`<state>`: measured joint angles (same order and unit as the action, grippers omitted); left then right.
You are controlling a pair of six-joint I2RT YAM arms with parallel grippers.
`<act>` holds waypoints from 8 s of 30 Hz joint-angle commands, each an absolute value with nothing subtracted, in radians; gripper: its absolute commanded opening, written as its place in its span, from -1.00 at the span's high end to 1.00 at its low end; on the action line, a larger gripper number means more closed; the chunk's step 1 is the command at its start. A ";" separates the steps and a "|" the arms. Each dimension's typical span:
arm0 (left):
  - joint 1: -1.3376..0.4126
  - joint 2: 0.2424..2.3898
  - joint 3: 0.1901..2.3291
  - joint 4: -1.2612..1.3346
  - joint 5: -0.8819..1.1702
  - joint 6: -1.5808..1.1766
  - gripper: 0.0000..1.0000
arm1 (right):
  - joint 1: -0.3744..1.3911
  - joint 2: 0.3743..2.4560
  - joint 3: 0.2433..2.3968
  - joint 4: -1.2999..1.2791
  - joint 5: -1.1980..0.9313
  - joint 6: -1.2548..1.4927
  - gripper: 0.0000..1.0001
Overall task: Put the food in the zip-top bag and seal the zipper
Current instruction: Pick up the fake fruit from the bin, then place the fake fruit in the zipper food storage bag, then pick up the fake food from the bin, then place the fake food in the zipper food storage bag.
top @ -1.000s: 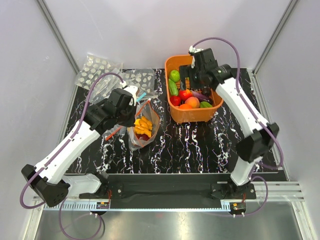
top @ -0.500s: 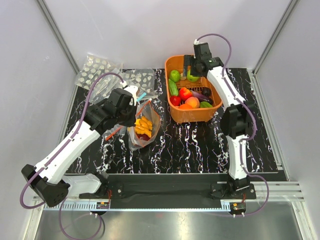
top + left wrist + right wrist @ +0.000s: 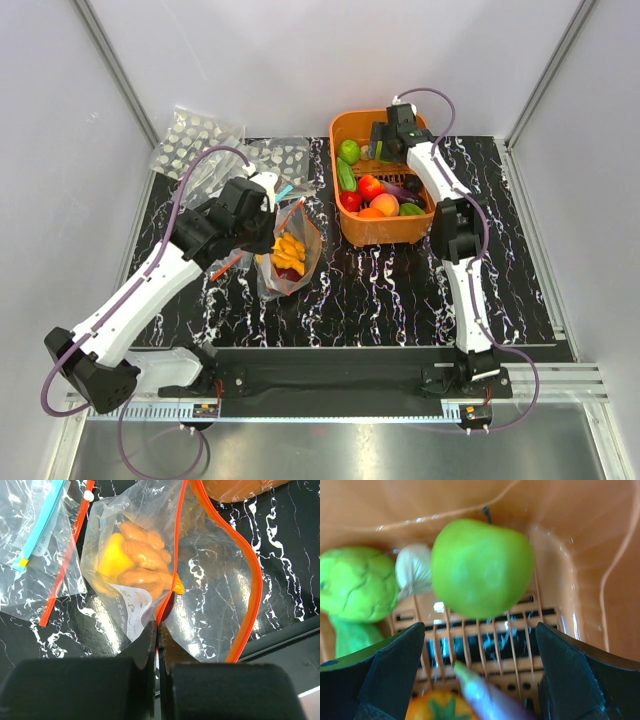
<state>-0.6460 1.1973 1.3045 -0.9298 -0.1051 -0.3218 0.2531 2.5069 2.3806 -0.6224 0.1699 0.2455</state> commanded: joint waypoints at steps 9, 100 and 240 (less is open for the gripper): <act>-0.643 1.177 1.295 -0.891 -0.132 -0.321 1.00 | 0.236 2.617 2.468 -0.397 0.226 0.324 -0.99; -0.592 1.118 1.239 -0.853 0.022 -0.333 1.00 | 0.943 1.428 1.288 -0.388 0.230 0.379 -0.67; -0.568 1.037 1.180 -0.842 0.003 -0.341 1.00 | 0.950 1.266 1.144 -0.377 0.109 0.377 -0.15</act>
<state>-0.5720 1.0630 1.1828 -0.8730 0.0154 -0.3405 0.9424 1.3422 1.1027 -0.2867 0.0418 0.3332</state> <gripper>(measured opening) 0.012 0.580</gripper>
